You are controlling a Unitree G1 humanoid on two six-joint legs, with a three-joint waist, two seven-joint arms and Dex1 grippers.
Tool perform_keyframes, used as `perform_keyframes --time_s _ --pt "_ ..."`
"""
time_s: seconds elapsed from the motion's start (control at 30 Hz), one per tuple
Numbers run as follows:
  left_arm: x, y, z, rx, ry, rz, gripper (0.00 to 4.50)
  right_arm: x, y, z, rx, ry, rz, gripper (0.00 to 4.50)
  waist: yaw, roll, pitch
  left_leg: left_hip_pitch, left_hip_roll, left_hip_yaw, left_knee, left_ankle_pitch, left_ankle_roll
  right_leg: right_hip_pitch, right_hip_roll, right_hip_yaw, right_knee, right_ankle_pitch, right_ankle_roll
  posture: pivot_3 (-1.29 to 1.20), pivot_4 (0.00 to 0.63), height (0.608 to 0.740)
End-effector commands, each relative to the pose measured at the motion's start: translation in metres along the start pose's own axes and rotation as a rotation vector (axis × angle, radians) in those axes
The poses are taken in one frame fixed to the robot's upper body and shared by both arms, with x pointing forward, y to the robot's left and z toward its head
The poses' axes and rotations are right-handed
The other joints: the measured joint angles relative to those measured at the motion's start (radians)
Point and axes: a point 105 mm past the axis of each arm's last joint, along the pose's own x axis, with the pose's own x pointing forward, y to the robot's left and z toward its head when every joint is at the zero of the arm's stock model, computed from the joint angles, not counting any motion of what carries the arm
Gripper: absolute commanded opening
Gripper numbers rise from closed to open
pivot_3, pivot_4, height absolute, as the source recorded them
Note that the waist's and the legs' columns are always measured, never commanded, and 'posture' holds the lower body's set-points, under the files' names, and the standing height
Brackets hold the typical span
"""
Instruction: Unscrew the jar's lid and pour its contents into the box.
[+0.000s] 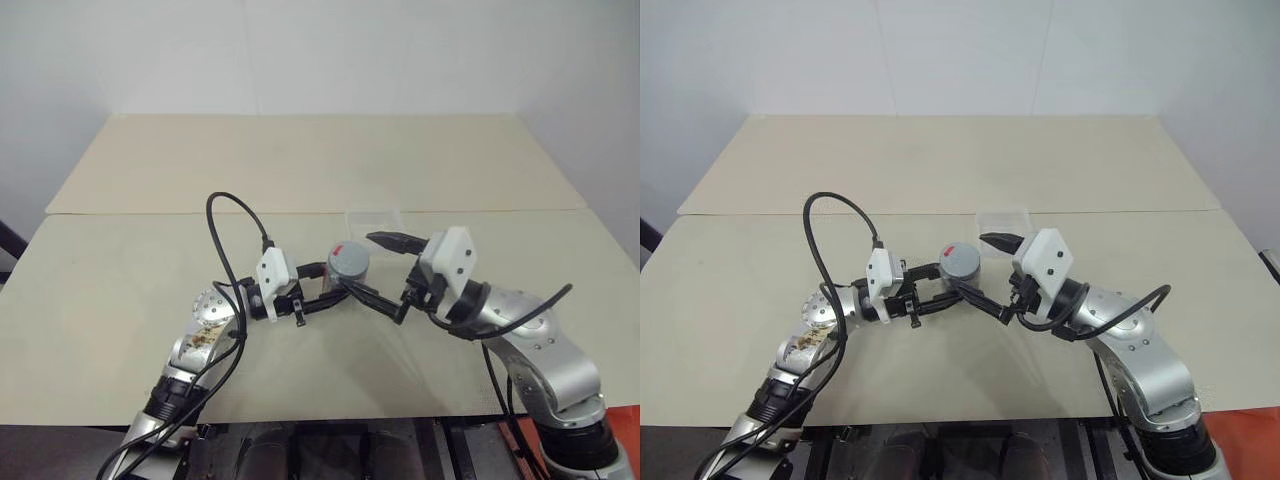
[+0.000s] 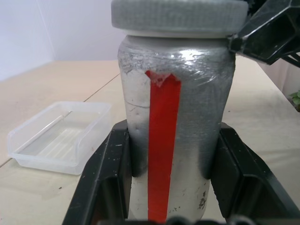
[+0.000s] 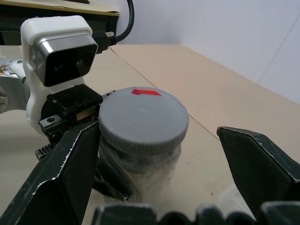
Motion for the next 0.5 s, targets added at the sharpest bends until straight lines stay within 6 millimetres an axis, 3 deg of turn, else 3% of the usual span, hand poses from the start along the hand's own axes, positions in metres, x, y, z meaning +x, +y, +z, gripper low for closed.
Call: perform_keyframes --time_s 0.03,0.5 --pt "0.000 0.000 0.012 0.048 -0.041 -0.017 1.92 -0.010 -0.011 0.008 -0.054 -0.014 -0.055 4.50 0.000 0.000 0.000 0.000 0.000 0.000 0.000 0.000 0.000 0.000 0.000 0.000 0.000 0.000 0.000 0.00 0.150 0.740" --pt "-0.001 0.000 0.011 0.052 -0.035 -0.015 1.92 -0.026 -0.014 0.000 -0.064 0.035 -0.044 4.50 0.001 0.000 0.000 0.000 0.000 0.000 0.000 0.000 0.000 0.000 0.000 0.000 0.000 0.000 0.000 0.00 0.150 0.740"
